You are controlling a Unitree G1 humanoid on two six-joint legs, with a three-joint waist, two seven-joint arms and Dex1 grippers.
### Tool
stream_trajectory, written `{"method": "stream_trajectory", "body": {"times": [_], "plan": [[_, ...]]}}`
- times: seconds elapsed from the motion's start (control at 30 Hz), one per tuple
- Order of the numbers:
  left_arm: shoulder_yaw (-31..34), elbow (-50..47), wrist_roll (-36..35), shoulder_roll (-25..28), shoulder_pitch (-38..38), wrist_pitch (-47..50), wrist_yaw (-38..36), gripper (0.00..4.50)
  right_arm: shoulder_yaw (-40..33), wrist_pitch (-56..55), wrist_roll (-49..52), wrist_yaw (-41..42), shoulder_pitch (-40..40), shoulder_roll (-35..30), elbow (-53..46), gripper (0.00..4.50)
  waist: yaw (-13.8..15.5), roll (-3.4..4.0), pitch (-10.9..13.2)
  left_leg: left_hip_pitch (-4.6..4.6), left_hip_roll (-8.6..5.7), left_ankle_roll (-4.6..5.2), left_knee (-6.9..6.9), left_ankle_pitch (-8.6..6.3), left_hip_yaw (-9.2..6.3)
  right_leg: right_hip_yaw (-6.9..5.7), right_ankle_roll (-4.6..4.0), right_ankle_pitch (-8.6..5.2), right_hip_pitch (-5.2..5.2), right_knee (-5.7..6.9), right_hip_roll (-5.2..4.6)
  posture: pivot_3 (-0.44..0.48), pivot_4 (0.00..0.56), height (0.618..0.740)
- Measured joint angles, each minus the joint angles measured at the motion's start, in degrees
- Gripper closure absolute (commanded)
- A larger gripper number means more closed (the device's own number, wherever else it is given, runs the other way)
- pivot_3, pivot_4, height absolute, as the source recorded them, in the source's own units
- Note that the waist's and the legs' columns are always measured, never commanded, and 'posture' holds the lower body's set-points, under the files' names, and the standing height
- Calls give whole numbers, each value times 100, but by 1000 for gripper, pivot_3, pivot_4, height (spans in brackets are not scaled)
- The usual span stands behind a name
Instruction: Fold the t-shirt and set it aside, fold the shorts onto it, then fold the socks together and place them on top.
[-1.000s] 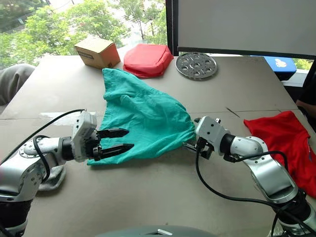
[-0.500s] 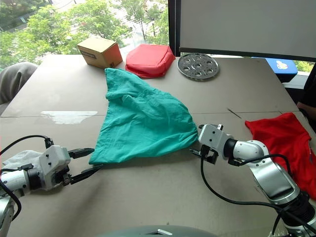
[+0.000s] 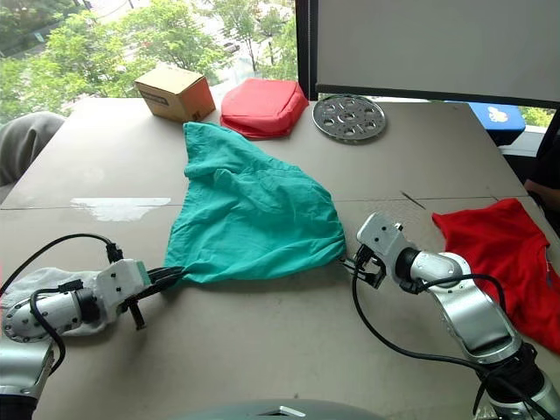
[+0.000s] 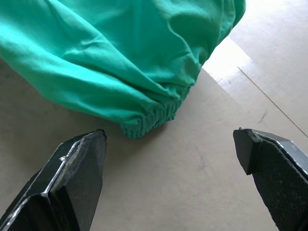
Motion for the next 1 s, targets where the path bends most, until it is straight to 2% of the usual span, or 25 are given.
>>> {"method": "stream_trajectory", "body": {"times": [0.17, 0.3, 0.4, 0.6, 0.63, 0.67, 0.83, 1.0], "plan": [[121, -29, -570, -2, 25, 530, -56, 4411, 448, -177, -207, -192, -197, 531, 468, 0, -9, -1, 0, -1, -1, 0, 0, 0, 1, 0, -9, 5, -1, 0, 3, 0, 150, 739], [229, -102, -693, 9, 27, 759, -35, 4411, 641, -435, -386, -321, -391, 814, 797, 0, 6, -1, 0, -3, -7, 0, 1, 0, 1, 0, -13, 9, 0, -1, 1, 0, 150, 739], [230, -148, -735, 9, 36, 805, -43, 4500, 642, -701, -567, -523, -517, 1016, 1092, 831, 1, -2, -1, -3, -7, 0, 1, 0, 2, 0, -13, 9, 0, -2, 1, 0, 150, 739], [258, -170, -797, 21, 133, 807, -57, 4500, 529, -1005, -684, -699, -542, 1228, 1338, 3850, -6, -2, -1, -2, -6, 0, -1, 0, 1, 0, -15, 9, 0, -1, 3, 0, 150, 739], [259, -175, -812, 21, 133, 809, -58, 4500, 530, -1047, -692, -684, -542, 1223, 1353, 4259, -5, -2, 0, -2, -6, 0, -1, 0, 1, 0, -14, 9, 0, -1, 2, 0, 150, 739], [261, -193, -854, 21, 132, 818, -60, 4500, 532, -1110, -708, -662, -543, 1195, 1365, 4407, -4, -2, 0, -2, -6, 0, 0, 0, 1, 0, -14, 9, 1, -1, 2, 0, 150, 739], [448, -520, -1422, 78, 69, 1457, -143, 4500, 536, -1460, -886, -348, -603, 561, 1295, 4407, 4, -3, 1, -3, -8, 0, 1, 0, 0, 0, -12, 7, 1, -1, 1, 0, 150, 739], [890, -1111, -3012, 569, -240, 3448, -274, 4500, 373, -1785, -853, 529, -935, -533, 818, 4407, -10, 1, 6, -1, -5, 1, 1, 0, -1, 0, 6, -3, 1, 0, 4, 0, 150, 739]]}}
